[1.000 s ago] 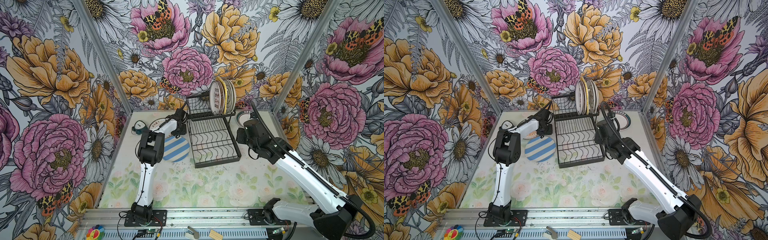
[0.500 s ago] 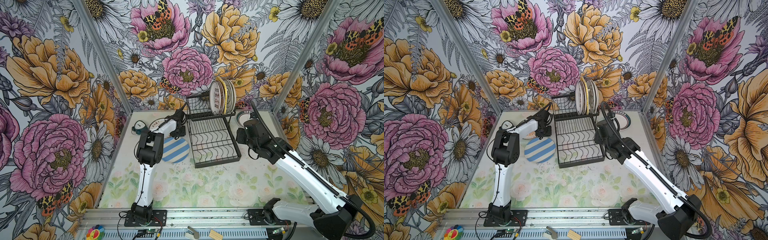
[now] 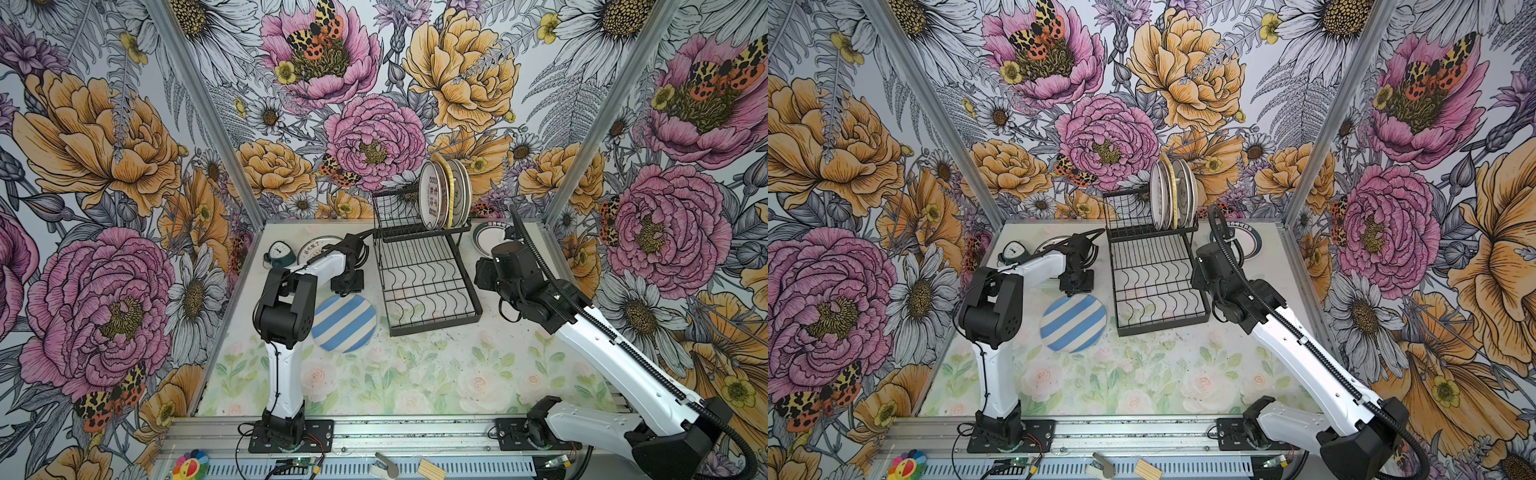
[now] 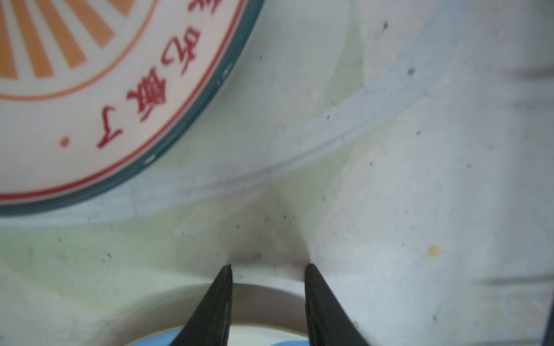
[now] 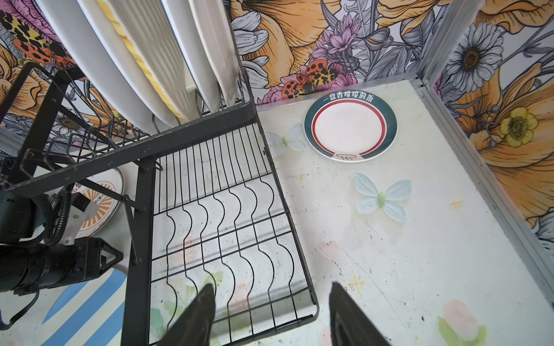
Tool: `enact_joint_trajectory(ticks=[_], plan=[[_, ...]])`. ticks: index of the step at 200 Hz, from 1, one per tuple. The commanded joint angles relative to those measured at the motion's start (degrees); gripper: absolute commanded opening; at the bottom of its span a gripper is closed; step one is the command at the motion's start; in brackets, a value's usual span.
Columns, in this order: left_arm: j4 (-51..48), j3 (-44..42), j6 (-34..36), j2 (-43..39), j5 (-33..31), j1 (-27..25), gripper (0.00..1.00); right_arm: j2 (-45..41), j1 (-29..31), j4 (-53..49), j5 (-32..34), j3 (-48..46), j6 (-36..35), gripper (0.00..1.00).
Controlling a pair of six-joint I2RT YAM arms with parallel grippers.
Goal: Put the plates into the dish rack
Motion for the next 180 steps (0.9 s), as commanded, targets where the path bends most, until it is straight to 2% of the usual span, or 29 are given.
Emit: enact_joint_trajectory(ticks=[1,53,88,104,141,158,180], plan=[[-0.9,-4.5,-2.2,-4.3,1.3,-1.2,0.4,-1.5,1.1,0.1,-0.1,-0.7,1.3,0.61],[-1.0,-14.2,-5.1,-14.2,3.3,-2.6,0.4,-1.7,3.6,0.2,0.4,-1.4,2.0,0.61],[-0.9,-17.7,-5.9,-19.3,3.6,-1.6,0.41,-1.8,4.9,0.1,0.3,-2.2,2.7,0.61],[-0.8,-18.5,-6.0,-22.2,4.0,-0.9,0.48,-2.0,5.3,0.1,-0.4,-2.9,2.9,0.61],[2.6,-25.3,-8.2,-32.5,8.6,4.4,0.8,-3.7,5.8,0.1,-2.5,-5.3,4.4,0.61],[5.1,-30.5,-9.5,-37.2,11.9,9.2,0.88,-4.7,5.9,0.0,-3.3,-6.3,4.9,0.61],[5.6,-34.8,-9.2,-41.5,12.0,13.3,0.93,-5.5,5.9,0.0,-3.9,-7.2,5.2,0.62]])
